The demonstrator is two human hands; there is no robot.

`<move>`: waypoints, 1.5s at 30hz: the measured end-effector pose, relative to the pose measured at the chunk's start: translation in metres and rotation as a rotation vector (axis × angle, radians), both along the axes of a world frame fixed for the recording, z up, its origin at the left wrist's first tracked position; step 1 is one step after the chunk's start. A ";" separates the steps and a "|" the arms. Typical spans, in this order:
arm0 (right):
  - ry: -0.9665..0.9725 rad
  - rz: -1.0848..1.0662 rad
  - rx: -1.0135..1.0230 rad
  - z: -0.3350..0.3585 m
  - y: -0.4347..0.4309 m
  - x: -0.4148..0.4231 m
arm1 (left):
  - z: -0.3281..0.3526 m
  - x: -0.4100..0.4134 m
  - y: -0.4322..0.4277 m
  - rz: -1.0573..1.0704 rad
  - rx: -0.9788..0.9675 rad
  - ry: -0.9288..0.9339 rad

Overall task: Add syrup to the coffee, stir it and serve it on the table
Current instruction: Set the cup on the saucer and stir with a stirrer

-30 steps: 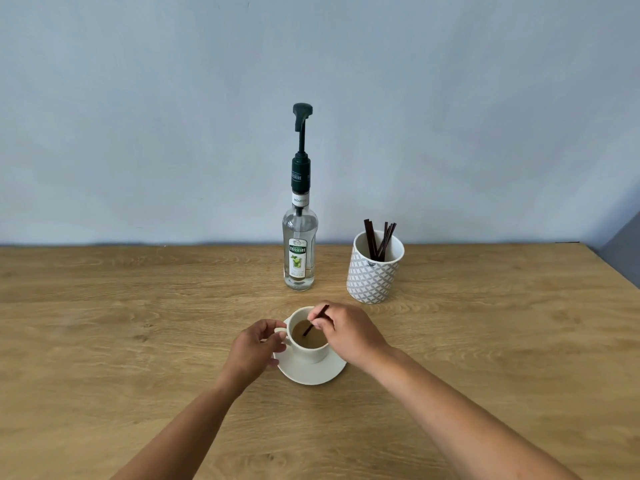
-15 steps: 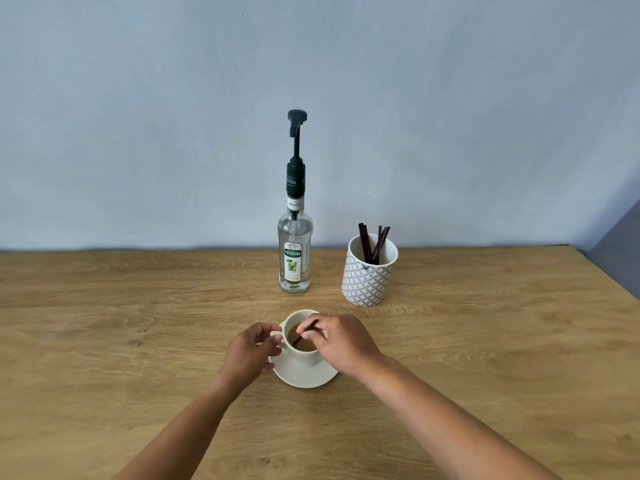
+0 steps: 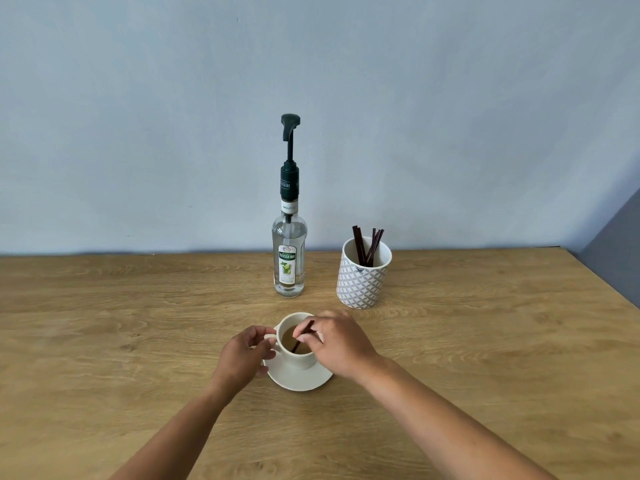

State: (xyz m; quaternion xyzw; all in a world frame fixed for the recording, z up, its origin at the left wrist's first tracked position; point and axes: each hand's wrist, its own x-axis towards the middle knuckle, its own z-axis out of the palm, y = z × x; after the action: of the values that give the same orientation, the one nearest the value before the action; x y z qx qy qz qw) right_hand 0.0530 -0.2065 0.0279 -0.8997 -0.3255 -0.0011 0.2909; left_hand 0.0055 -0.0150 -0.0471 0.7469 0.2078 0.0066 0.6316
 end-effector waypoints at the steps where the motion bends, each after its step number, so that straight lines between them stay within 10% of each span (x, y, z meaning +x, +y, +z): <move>1: -0.003 0.011 -0.010 -0.001 0.002 -0.001 | 0.000 0.000 0.000 0.000 0.004 0.000; 45: -0.080 -0.067 -0.046 -0.004 0.000 0.014 | 0.006 -0.001 0.000 -0.002 0.049 0.013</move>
State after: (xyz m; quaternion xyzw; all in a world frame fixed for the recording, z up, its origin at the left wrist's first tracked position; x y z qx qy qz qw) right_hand 0.0665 -0.2069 0.0242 -0.9157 -0.3064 -0.0393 0.2569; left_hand 0.0041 -0.0153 -0.0415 0.7623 0.2111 0.0064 0.6118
